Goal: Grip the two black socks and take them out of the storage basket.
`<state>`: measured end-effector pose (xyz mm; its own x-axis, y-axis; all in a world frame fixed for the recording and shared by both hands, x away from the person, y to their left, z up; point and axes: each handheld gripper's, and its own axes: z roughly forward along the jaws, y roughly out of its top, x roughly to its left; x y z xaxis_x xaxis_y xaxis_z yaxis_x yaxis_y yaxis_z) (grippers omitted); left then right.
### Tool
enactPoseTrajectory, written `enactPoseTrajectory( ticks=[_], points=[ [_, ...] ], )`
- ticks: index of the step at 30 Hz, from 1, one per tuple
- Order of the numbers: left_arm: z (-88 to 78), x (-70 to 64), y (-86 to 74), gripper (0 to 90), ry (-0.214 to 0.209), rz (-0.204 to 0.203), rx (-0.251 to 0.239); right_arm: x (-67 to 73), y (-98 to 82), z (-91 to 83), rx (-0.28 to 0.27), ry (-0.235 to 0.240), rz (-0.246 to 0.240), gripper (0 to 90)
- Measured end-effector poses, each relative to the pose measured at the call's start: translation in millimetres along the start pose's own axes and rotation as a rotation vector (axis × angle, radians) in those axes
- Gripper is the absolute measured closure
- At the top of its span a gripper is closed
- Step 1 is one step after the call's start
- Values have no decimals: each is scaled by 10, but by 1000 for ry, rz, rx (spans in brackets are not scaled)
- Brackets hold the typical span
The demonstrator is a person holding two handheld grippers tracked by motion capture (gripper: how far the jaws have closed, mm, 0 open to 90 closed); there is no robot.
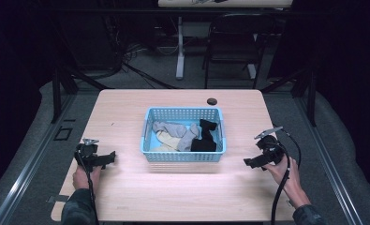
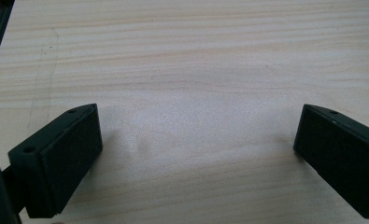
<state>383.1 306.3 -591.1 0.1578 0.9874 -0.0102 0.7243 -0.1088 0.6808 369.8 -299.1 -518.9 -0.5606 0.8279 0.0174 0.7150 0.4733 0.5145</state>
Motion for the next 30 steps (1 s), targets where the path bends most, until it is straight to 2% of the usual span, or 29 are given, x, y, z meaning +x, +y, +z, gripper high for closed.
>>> enactPoseTrajectory(
  ticks=[2, 6, 30],
  points=[
    [-5, -18, -1, 10, 7, 11, -2, 29, 43, -23, 7, 11, -10, 14],
    [0, -34, 4, 11, 8, 20, -7, 64, 124, -58, 5, 4, -30, 14],
    [6, -8, 5, 11, -11, 0, 3, 191, 794, -335, -45, -2, -111, 13]
  ],
)
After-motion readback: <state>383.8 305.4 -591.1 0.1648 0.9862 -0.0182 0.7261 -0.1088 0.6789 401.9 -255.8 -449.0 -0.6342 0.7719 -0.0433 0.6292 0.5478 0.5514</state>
